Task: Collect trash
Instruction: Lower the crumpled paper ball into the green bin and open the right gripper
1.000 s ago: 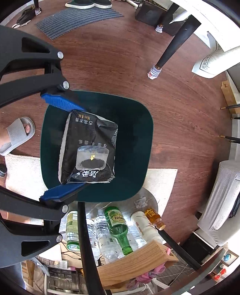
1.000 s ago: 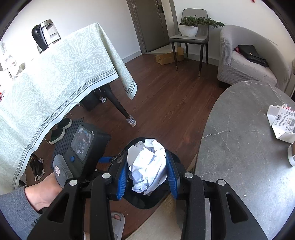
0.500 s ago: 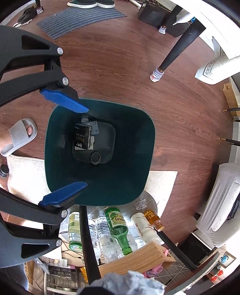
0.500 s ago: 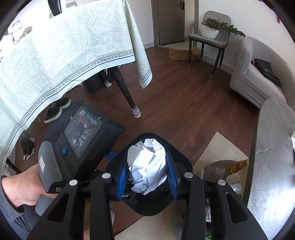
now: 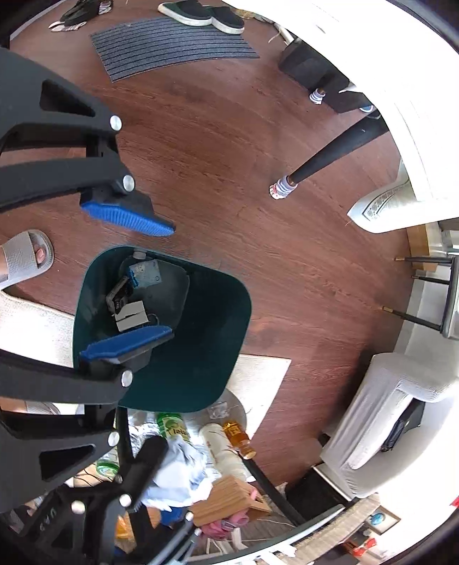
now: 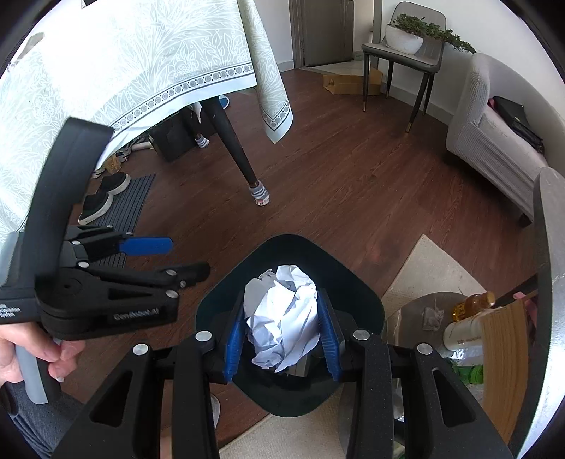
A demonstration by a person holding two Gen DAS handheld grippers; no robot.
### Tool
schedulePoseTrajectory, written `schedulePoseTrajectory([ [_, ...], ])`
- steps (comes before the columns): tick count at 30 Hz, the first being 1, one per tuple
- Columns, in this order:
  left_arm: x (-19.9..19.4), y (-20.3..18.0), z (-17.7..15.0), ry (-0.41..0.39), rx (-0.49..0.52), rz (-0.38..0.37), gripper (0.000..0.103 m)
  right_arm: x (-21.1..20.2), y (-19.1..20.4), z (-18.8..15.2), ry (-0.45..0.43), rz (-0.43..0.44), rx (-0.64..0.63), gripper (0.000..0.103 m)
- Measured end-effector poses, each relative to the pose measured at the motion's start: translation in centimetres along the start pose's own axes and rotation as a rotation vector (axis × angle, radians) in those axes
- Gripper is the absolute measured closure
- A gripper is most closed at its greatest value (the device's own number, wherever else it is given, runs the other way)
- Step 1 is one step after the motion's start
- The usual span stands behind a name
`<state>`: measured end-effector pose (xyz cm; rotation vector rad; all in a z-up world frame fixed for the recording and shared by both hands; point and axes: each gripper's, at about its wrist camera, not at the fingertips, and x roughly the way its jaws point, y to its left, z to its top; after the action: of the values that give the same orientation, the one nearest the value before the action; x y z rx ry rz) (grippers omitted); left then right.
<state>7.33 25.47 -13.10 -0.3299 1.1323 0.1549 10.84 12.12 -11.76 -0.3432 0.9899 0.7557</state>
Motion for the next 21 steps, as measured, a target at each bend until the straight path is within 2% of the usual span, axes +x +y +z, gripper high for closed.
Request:
schedulePoseTrajectory([
  [2, -1.1, 0.7, 0.5, -0.033, -0.033, -0.014, 0.055, 1.2, 0.0, -0.4, 0.023, -0.011, -0.004, 0.065],
  [4, -2.6, 0.2, 0.9, -0.086, -0.011, 0.007, 0.056, 2.4, -0.2, -0.8, 0.048, -0.001, 0.008, 0.065],
  [8, -5.7, -1.3, 1.7, -0.175, 0.042, -0.026, 0.058, 4.8, -0.6, -1.6, 0.095, 0.017, 0.028, 0.065],
  [10, -7.0, -2.3, 2.0, -0.209, 0.070, -0.030, 0.065, 5.8, -0.6, -1.9, 0.115, 0.017, 0.032, 0.065],
  [21, -11.4, -6.6, 3.2, -0.304, 0.122, -0.110, 0.067, 9.7, 0.2, -3.6, 0.207, 0.007, 0.016, 0.064],
])
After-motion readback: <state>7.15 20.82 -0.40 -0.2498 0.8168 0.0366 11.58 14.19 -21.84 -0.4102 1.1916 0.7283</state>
